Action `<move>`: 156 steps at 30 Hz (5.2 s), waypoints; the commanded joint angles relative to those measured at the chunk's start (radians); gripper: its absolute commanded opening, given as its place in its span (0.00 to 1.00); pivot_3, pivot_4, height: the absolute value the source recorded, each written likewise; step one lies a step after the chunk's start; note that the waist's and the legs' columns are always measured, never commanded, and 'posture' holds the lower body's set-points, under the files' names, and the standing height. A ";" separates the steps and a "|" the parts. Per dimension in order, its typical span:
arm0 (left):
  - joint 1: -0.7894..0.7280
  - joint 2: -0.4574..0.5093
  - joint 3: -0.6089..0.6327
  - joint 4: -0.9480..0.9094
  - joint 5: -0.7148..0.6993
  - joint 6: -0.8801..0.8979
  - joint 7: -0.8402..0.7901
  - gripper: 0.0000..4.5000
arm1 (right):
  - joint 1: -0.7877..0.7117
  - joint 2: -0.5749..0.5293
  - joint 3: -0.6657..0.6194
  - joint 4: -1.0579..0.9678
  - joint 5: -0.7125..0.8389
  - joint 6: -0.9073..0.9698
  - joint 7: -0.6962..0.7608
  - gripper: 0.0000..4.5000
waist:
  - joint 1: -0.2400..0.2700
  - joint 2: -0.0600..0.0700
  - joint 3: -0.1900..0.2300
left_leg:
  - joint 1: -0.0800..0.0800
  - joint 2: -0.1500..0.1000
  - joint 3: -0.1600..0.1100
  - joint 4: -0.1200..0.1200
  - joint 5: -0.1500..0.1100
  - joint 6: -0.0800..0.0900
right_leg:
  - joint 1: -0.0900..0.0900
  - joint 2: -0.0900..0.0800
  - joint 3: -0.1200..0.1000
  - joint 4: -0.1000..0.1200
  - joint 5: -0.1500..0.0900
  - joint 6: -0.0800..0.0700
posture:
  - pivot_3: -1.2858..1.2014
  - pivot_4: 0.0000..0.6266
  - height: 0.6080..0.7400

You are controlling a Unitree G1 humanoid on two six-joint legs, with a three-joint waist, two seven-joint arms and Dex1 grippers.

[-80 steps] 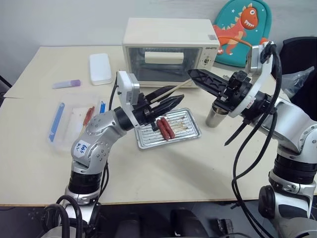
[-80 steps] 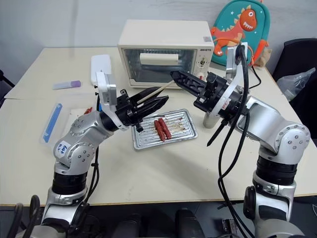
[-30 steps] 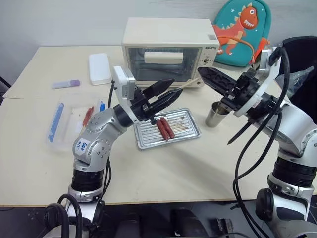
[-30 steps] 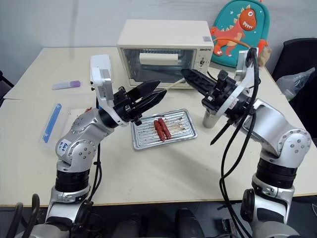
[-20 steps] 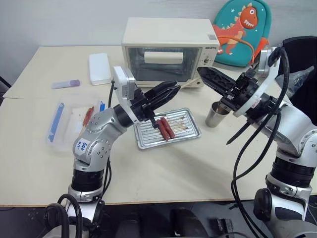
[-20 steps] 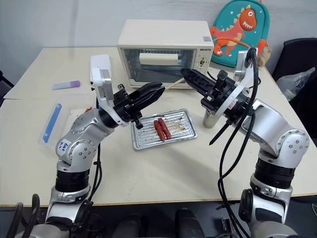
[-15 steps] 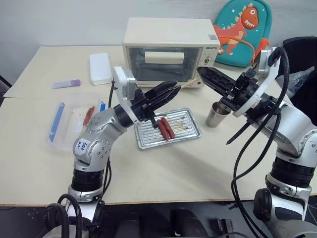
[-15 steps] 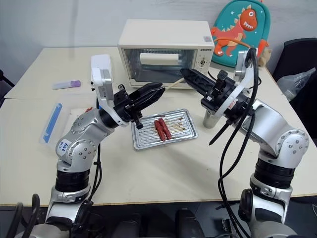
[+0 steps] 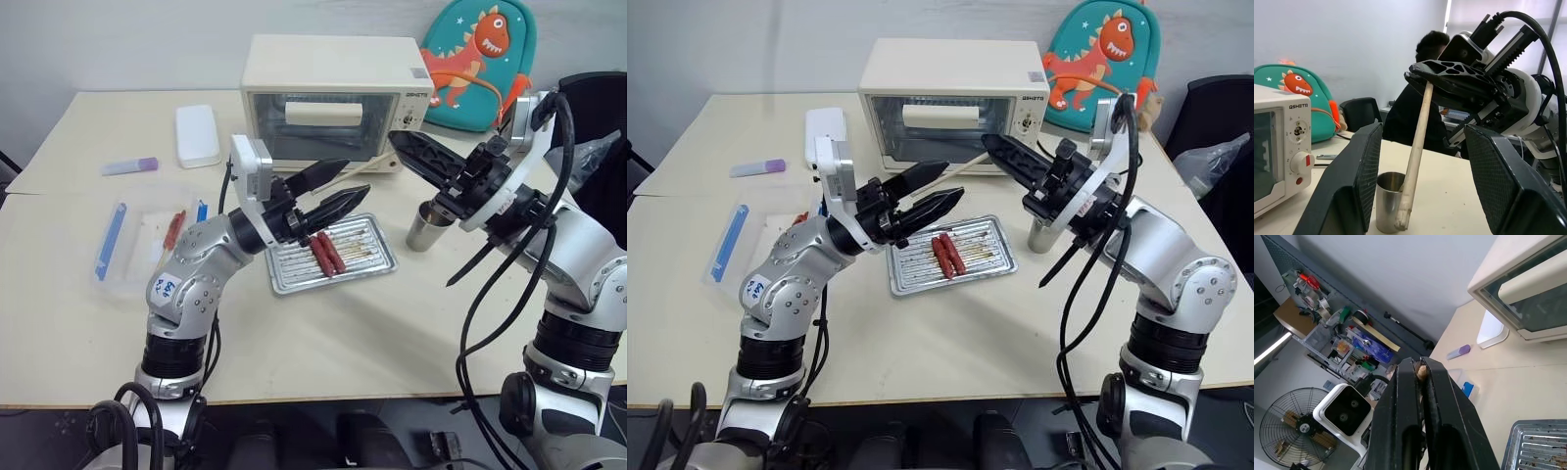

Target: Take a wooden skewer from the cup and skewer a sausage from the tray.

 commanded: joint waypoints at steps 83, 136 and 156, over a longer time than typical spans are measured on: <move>0.388 0.572 0.393 -0.338 -0.207 0.207 0.006 0.00 | -0.073 0.071 0.752 0.317 -1.808 -0.272 0.737 0.67 | -0.013 0.001 0.002 | 0.002 -0.002 0.000 -0.007 0.001 -0.002 | -0.001 -0.002 0.000 -0.003 0.000 0.000 | 0.52 0.24 1.00; 0.188 0.724 0.141 -0.151 -0.127 0.133 -0.451 0.00 | -0.231 -0.470 0.535 -0.092 -1.416 -0.158 1.646 0.06 | -0.023 0.002 0.003 | 0.006 -0.003 0.002 -0.011 0.001 -0.001 | 0.000 -0.002 0.001 -0.003 0.000 0.000 | 0.52 0.24 1.00; 0.131 0.662 0.105 -0.117 -0.075 0.109 -0.449 0.00 | -0.199 -0.479 0.501 -0.152 -1.332 -0.123 1.590 0.06 | -0.018 0.002 0.003 | 0.006 -0.002 0.001 -0.007 0.001 -0.001 | 0.000 -0.002 0.001 -0.001 0.000 0.000 | 0.52 0.24 1.00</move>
